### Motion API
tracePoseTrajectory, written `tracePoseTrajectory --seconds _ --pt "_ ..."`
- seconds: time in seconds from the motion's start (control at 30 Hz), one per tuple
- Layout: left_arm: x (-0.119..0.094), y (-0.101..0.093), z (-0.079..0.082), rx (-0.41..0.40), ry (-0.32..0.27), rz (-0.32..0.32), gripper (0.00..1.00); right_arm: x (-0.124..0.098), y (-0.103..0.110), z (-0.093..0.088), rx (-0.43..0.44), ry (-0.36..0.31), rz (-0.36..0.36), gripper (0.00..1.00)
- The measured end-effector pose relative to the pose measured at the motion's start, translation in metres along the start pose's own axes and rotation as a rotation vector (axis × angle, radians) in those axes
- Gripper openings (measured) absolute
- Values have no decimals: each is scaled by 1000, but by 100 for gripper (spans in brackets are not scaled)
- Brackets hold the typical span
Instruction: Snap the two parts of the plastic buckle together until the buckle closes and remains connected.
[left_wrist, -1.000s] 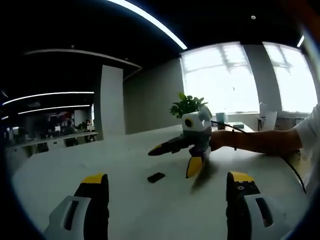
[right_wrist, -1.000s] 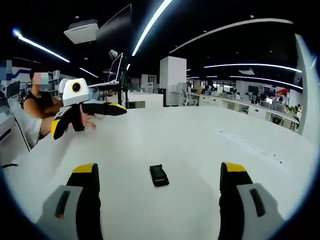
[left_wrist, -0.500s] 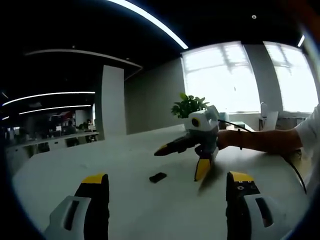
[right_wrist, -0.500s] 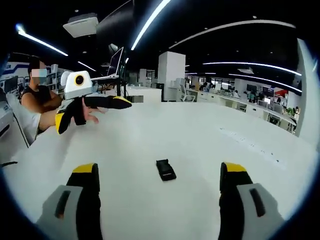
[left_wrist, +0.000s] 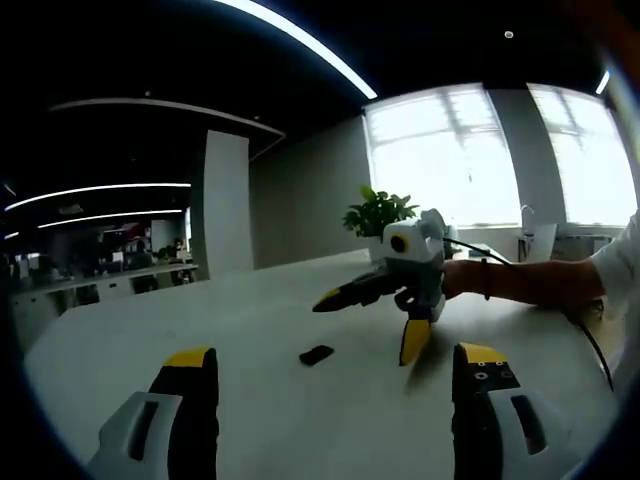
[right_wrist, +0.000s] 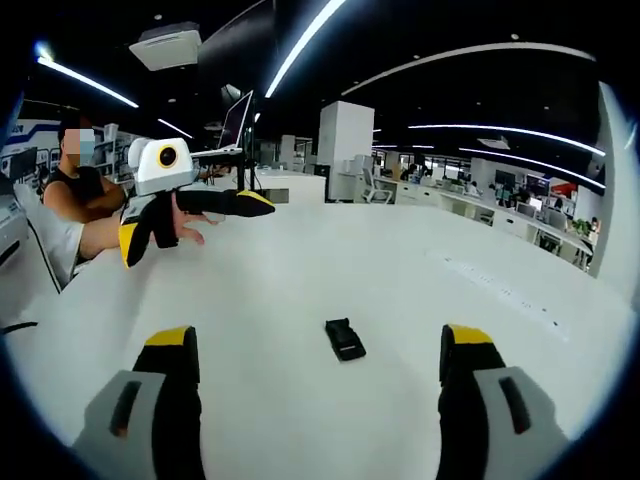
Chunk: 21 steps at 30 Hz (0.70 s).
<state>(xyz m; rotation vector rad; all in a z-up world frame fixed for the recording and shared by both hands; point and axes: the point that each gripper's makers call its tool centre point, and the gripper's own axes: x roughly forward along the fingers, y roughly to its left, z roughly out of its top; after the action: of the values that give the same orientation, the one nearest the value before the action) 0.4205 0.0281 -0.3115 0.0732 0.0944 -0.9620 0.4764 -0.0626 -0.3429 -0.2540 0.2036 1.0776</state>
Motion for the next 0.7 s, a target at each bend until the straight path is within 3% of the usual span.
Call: tracePoseTrajectory --seconds 0.1,0.2,0.57,0.7 --pt "0 -1 1 -1 -2 -2 99 -5 -1 2 17 -20 -21 100" --pt "0 -1 1 1 -2 -1 99 -9 1 -2 -3 8 -25 100" --pt "0 -1 -1 4 4 -2 99 -19 5 0 -33 1 -76 100" --pt "-1 -2 -1 7 3 -1 98 -23 5 0 -1 -24 -100 100"
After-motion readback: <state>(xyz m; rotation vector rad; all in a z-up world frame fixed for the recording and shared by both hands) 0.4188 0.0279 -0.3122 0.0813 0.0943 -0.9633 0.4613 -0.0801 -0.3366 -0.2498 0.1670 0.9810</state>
